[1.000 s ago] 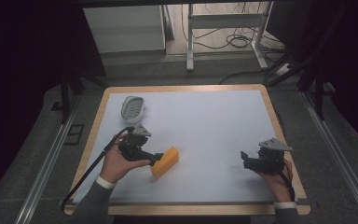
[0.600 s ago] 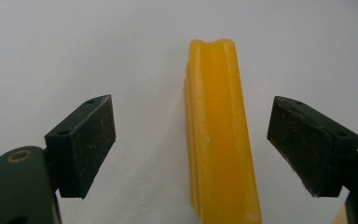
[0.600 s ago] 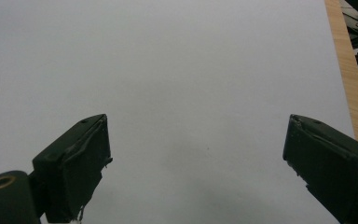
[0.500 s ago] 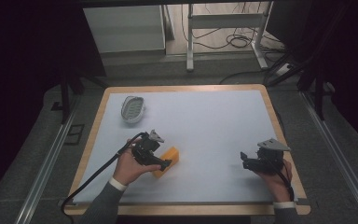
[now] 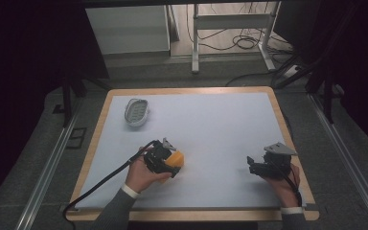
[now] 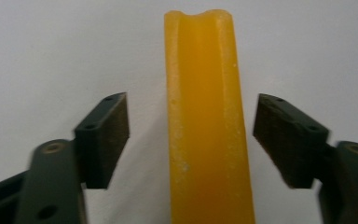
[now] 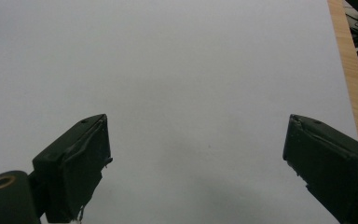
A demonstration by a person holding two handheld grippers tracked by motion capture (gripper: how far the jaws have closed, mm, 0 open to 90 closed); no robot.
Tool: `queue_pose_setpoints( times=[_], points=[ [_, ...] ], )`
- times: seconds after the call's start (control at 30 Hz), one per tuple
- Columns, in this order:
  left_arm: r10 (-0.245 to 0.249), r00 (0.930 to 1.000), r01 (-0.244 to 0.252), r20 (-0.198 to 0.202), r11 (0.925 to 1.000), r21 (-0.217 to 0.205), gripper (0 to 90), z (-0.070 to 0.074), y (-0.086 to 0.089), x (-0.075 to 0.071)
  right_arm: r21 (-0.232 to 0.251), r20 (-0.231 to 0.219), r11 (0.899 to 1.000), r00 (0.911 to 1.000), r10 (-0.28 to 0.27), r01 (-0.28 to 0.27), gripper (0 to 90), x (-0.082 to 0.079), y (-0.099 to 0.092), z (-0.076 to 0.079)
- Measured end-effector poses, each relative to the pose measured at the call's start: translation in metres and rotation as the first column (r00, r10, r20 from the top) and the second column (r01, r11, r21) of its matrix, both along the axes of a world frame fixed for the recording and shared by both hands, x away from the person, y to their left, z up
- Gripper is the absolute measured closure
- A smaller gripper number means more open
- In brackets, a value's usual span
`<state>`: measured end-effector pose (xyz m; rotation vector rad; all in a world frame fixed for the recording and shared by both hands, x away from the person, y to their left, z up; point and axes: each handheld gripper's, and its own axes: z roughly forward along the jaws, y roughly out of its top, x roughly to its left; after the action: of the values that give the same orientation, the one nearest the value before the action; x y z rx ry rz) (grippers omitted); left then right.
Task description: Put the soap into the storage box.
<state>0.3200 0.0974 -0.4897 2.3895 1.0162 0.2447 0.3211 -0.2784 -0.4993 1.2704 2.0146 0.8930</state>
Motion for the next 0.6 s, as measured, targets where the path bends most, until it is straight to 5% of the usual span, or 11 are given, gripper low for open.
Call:
queue_pose_setpoints(
  times=[0.33, 0.6],
  points=[
    [0.014, 0.9984, -0.014, -0.055, 0.9998, -0.011, 48.8, -0.010, 0.002, 0.001, -0.002, -0.002, 1.000, 1.0000, -0.003, 0.003, 7.7, 0.000, 0.002, 0.000],
    [0.023, 0.9993, -0.024, -0.027, 0.9996, -0.015, 60.4, -0.014, 0.000, -0.002, -0.003, -0.007, 1.000, 1.0000, -0.005, 0.005, 7.7, 0.000, 0.002, -0.001]
  ],
)
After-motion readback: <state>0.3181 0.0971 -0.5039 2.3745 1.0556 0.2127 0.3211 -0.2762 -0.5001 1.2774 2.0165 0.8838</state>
